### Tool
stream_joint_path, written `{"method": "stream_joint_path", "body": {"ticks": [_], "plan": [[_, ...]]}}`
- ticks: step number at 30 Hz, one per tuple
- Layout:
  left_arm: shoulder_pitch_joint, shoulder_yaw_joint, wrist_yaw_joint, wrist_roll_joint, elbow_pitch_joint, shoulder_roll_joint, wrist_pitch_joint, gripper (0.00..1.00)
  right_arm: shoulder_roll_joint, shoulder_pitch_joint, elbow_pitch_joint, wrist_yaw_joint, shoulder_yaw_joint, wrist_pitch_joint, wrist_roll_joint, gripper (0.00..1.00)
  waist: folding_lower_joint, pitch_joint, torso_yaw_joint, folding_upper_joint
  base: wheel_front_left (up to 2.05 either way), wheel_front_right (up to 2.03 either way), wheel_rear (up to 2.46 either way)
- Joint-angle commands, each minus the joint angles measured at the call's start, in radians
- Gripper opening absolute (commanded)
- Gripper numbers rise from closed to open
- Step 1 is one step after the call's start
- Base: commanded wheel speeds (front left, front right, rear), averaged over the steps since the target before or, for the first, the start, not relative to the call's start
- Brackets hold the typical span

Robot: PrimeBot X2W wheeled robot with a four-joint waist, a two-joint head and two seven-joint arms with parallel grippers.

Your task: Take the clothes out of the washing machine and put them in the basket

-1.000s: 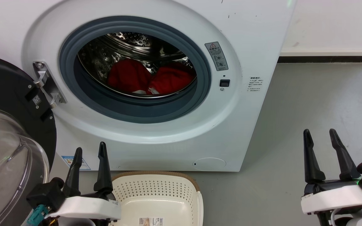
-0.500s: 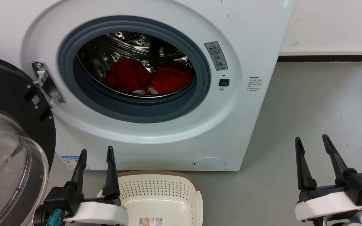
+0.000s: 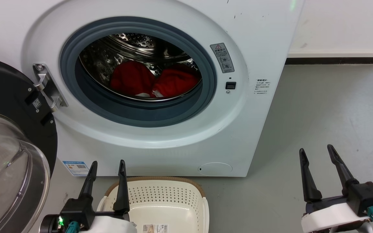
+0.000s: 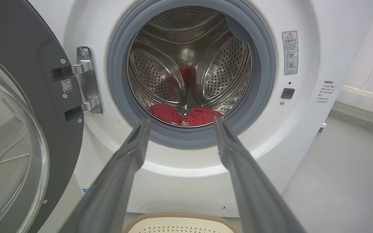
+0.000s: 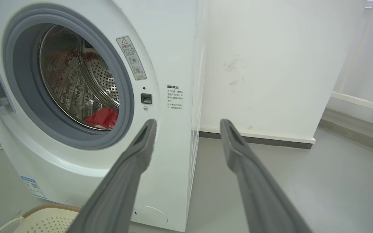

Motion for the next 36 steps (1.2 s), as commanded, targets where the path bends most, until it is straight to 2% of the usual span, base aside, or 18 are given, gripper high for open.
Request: {"method": "stream_joint_path", "body": {"ticks": [1, 16, 21, 24, 36], "plan": [[0.006, -0.004, -0.002, 0.030, -0.001, 0.002, -0.010, 1.00, -0.005, 0.009, -0.001, 0.000, 0.003, -0.010, -0.028, 1.00, 0.0000, 0.000, 0.000, 0.0000, 0.00, 0.00, 0.00], [0.007, -0.022, 0.008, 0.144, -0.021, 0.000, -0.035, 1.00, -0.006, 0.004, -0.014, 0.000, 0.022, -0.036, -0.117, 1.00, 0.0000, 0.019, -0.005, 0.0000, 0.00, 0.00, 0.00], [0.013, -0.012, 0.008, 0.117, -0.014, -0.001, -0.035, 1.00, -0.006, 0.013, 0.004, 0.000, 0.021, -0.035, -0.067, 1.00, 0.0000, 0.016, -0.004, 0.0000, 0.00, 0.00, 0.00], [0.016, -0.001, 0.005, 0.100, -0.008, -0.002, -0.035, 1.00, -0.005, 0.018, 0.045, 0.000, 0.019, -0.035, 0.015, 1.00, 0.0000, 0.013, -0.003, 0.0000, 0.00, 0.00, 0.00], [0.013, 0.000, -0.014, 0.101, 0.005, -0.003, -0.033, 1.00, -0.005, -0.002, 0.075, 0.000, 0.022, -0.035, 0.037, 1.00, 0.0000, 0.015, -0.005, 0.0000, 0.00, 0.00, 0.00]]}}
